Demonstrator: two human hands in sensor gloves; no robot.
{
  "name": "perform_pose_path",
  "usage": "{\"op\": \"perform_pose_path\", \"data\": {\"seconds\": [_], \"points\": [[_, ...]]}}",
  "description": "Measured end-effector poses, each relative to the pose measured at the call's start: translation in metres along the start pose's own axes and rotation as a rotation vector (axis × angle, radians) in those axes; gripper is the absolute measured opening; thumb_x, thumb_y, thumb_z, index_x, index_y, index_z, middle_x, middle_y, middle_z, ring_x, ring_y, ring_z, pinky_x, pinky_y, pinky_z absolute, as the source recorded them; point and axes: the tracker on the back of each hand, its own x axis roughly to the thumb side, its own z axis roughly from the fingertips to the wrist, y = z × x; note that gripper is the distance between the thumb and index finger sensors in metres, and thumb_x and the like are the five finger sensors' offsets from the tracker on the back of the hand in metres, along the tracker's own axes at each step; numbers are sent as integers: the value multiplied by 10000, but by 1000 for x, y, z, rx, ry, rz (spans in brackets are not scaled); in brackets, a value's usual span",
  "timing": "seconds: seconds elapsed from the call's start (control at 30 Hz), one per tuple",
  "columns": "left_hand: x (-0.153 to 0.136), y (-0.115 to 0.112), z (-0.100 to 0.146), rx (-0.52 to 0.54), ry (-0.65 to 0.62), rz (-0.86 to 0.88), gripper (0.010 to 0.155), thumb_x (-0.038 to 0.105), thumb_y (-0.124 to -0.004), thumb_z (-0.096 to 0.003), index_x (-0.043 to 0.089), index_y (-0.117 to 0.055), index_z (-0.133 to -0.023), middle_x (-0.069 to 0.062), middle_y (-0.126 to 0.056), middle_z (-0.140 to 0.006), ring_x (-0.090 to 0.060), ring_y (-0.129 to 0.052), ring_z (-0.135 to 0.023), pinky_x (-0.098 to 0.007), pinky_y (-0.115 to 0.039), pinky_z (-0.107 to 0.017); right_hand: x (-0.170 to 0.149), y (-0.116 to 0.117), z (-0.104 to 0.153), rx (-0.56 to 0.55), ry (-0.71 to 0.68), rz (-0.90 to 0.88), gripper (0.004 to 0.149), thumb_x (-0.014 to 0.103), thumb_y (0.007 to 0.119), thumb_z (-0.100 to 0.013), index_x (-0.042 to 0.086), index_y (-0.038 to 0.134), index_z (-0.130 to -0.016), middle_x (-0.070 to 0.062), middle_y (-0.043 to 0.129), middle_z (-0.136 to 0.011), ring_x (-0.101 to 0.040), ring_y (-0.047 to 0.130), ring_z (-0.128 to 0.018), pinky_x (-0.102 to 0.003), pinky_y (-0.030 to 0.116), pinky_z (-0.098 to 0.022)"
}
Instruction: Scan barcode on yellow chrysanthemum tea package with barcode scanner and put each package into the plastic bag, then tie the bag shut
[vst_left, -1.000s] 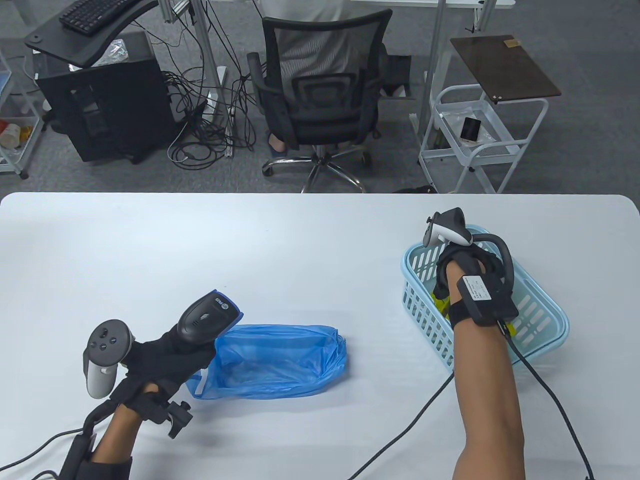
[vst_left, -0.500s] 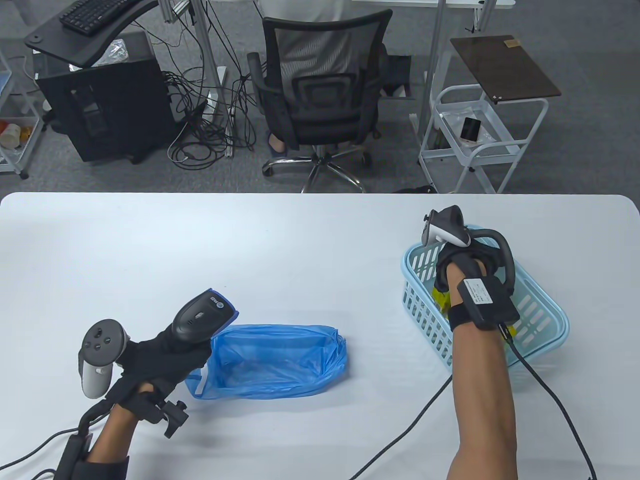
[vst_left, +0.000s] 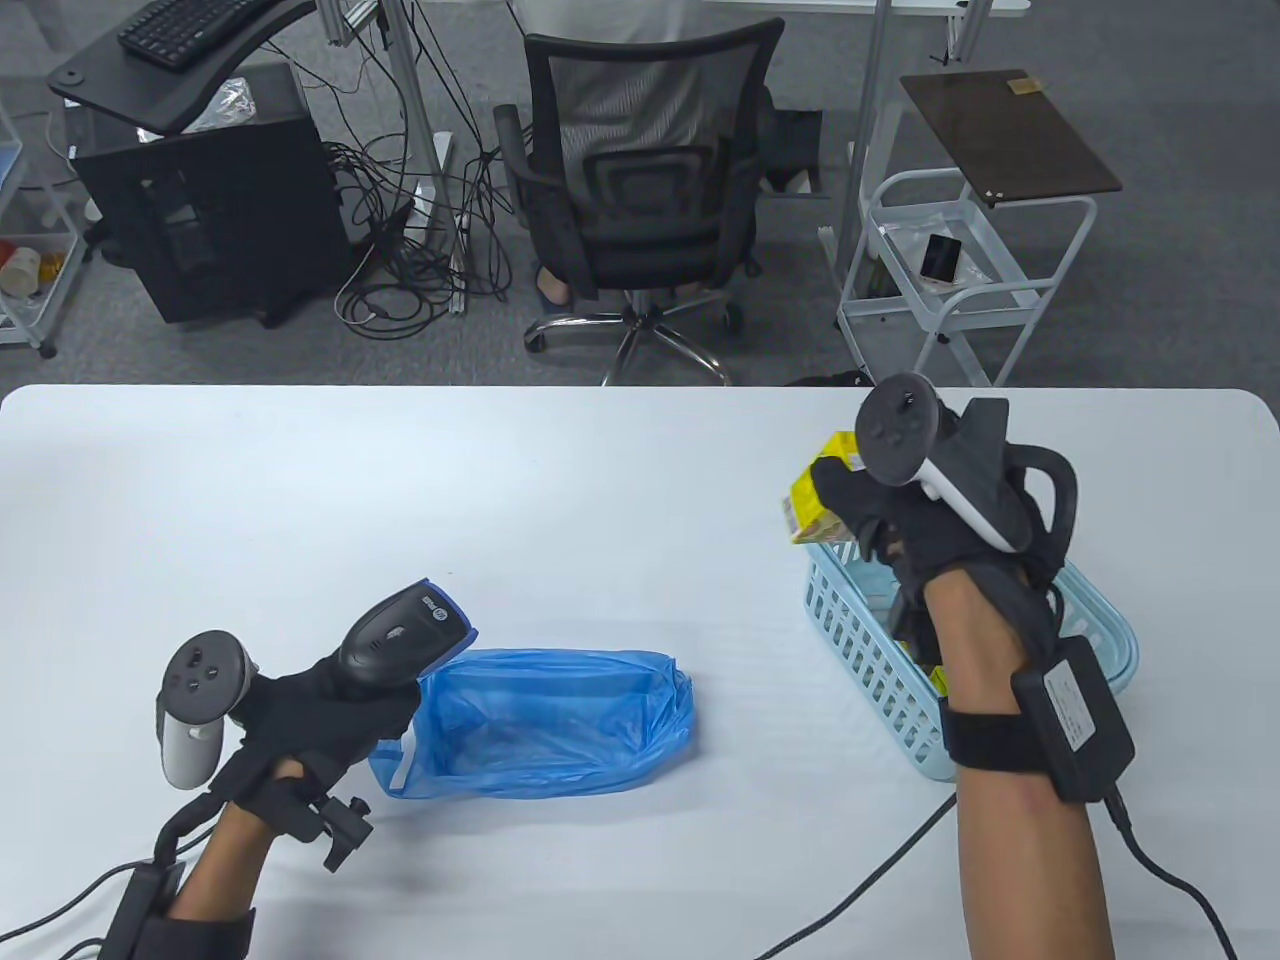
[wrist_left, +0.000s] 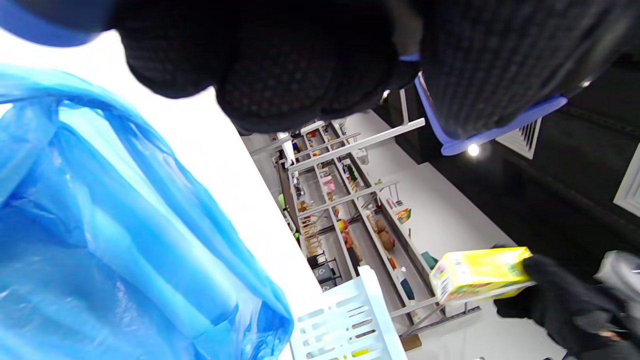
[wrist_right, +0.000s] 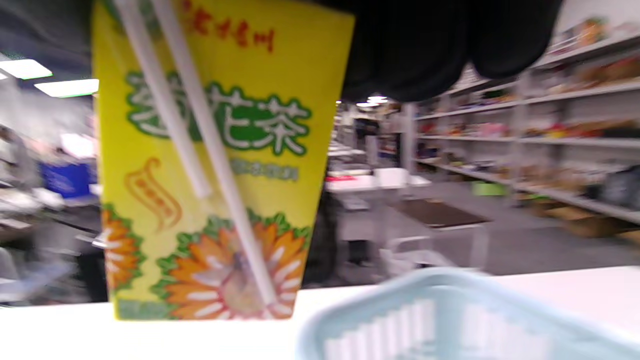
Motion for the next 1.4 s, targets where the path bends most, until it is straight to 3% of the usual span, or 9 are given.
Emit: {"op": "perform_pose_path", "data": {"seconds": [0.1,0.27,0.63,0.93,1.1,1.2,1.4], "points": [[0,-3,-3,-24,10,-21,579,541,-893,-393,345,-714,-908,132,-951,-688,-181,-1039,-469,-410,-881,-435,39,32,15,22,-121,6,755,761,628,-315,348,649,-947,-83,851,-737,-333,894,-582,-577,731,-585],[2,-9,-1,-71,11,-56,579,548,-890,-393,342,-719,-906,131,-952,-687,-181,-1041,-468,-410,-883,-433,88,79,21,60,-202,55,774,778,611,-312,331,664,-942,-50,864,-728,-302,914,-569,-551,762,-572],[0,-18,-1,-142,67,-167,571,557,-886,-392,324,-736,-891,134,-957,-675,-177,-1048,-460,-410,-889,-425,128,85,17,56,-254,-17,776,778,614,-314,323,667,-940,-53,868,-722,-304,918,-561,-552,765,-567],[5,-12,4,-116,12,-54,629,549,-888,-392,304,-691,-937,119,-948,-698,-195,-1038,-481,-422,-877,-440,136,100,30,108,-330,37,762,753,661,-317,323,654,-946,-66,860,-777,-325,919,-654,-594,711,-637],[4,2,7,-31,7,-4,645,554,-881,-394,303,-674,-951,118,-944,-704,-195,-1036,-484,-422,-875,-442,153,122,50,248,-600,66,761,667,835,-298,367,595,-955,-57,773,-912,-359,815,-882,-617,621,-716],[2,6,9,-22,13,22,638,555,-880,-395,306,-679,-947,118,-945,-704,-197,-1036,-483,-422,-874,-440,164,144,62,280,-669,46,779,596,908,-287,363,590,-958,-60,733,-956,-377,773,-926,-609,606,-725],[1,11,9,5,15,27,641,556,-879,-394,305,-677,-948,118,-945,-704,-196,-1036,-485,-422,-874,-441,180,182,75,269,-753,-60,775,520,950,-296,380,572,-957,-54,664,-1009,-383,699,-973,-597,590,-732]]}}
